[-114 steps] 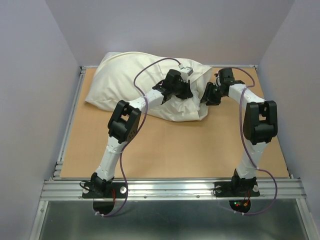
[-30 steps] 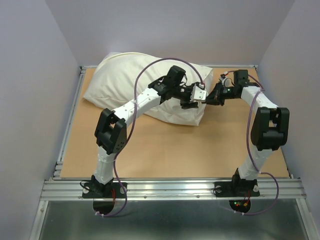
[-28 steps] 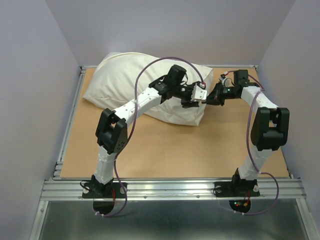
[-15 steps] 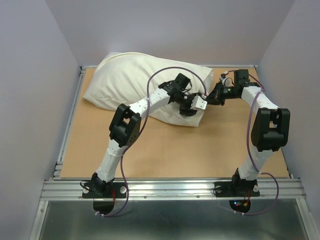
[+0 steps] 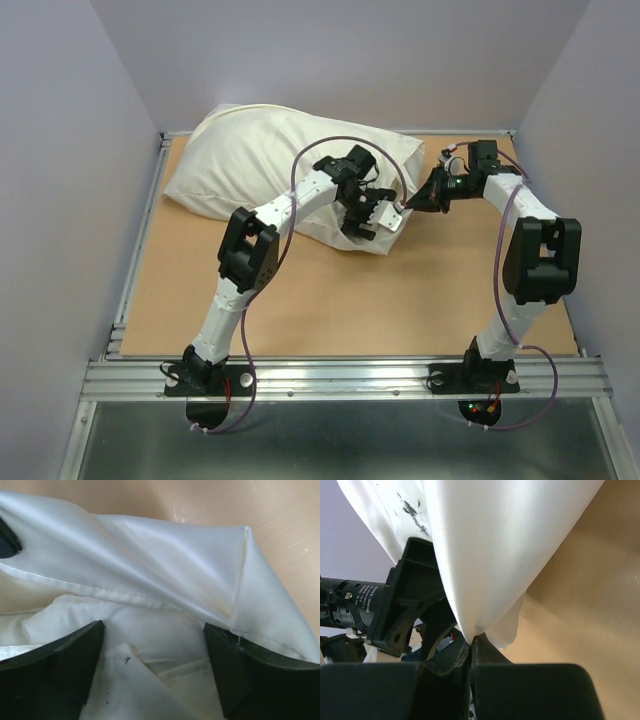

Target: Put the pillow into the pillowcase

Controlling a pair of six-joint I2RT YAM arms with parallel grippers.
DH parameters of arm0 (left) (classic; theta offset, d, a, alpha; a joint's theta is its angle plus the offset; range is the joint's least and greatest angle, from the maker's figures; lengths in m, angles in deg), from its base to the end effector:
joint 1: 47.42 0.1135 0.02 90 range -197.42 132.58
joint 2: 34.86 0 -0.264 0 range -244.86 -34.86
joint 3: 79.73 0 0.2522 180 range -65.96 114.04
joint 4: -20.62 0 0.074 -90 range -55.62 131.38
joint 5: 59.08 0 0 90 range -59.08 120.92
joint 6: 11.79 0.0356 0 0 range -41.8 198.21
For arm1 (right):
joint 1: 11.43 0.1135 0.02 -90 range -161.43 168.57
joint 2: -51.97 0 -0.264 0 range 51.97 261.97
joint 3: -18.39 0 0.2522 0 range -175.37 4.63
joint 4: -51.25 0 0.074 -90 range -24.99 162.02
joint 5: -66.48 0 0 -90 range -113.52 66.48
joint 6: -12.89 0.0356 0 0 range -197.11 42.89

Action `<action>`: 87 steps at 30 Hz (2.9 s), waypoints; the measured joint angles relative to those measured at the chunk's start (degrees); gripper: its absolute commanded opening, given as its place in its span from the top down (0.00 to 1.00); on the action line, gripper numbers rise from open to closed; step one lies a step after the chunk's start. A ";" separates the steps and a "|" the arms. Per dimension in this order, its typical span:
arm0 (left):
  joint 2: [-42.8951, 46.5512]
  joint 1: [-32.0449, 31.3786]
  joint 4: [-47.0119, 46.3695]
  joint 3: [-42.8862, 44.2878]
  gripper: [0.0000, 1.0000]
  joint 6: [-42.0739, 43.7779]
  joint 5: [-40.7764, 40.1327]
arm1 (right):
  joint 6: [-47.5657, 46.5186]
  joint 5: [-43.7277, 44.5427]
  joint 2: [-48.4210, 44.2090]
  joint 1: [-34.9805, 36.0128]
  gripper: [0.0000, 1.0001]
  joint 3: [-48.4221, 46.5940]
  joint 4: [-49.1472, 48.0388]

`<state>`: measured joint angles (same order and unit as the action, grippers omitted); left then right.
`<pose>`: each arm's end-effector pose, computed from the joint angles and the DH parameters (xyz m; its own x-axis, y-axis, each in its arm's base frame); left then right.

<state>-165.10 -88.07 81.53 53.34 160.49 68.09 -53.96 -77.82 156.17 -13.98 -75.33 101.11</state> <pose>0.3627 -0.3398 0.2406 0.6681 0.4672 -0.5792 0.7404 -0.4947 0.4551 0.3806 0.0120 0.2412 -0.9458 0.2718 -0.1776 -0.0040 0.5373 0.8434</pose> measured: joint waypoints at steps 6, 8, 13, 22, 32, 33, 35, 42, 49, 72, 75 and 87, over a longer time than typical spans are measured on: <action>-1.16 -0.66 -3.45 0.37 1.00 -5.33 -4.26 | -0.24 -1.05 -0.55 0.00 1.00 1.36 0.02; -2.56 -0.61 -7.32 0.98 1.00 -11.96 -5.03 | -0.39 -1.38 -1.01 0.00 0.99 2.19 -0.09; -3.91 -0.24 -18.34 1.01 1.00 -29.11 -6.43 | -0.44 -2.19 -1.11 -0.02 0.99 2.80 -0.59; -3.69 0.07 -35.34 -0.98 1.00 -52.41 -8.35 | 1.81 -5.60 -1.77 -0.24 0.99 2.73 -2.40; 4.28 0.00 -37.81 -15.13 0.54 -50.34 0.15 | 10.03 -8.72 1.20 -0.39 0.99 -1.46 -3.96; 6.27 0.26 -37.11 -16.87 0.53 -50.47 1.49 | 10.14 -9.22 1.62 -0.39 0.99 -2.01 -4.15; 8.70 0.85 -35.41 -18.45 0.54 -50.05 3.10 | 10.14 -9.90 1.81 -0.39 1.00 -2.19 -4.57; 14.34 6.75 -24.06 -15.43 0.57 -44.26 6.23 | 6.97 -10.54 1.77 -0.37 0.80 -1.70 -4.74; 14.45 10.19 -17.29 -9.29 0.53 -41.07 7.26 | 3.23 -8.92 0.52 -0.37 0.35 3.02 -3.85; 14.23 0.09 -21.90 -9.07 0.25 -45.57 -1.68 | -13.42 16.76 -5.22 1.33 0.44 -13.73 16.09; 13.77 -1.29 -24.61 -9.92 0.29 -46.64 -3.74 | -13.11 16.87 -5.01 2.29 0.37 -13.73 16.24; 7.93 -1.36 -25.18 -9.20 0.97 -46.90 -7.32 | -13.75 26.82 -0.50 8.00 0.46 -14.03 16.41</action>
<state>-157.16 -89.42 56.35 44.14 113.58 60.77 -67.70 -51.00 155.67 -5.98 -89.36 117.53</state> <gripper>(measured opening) 0.278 0.545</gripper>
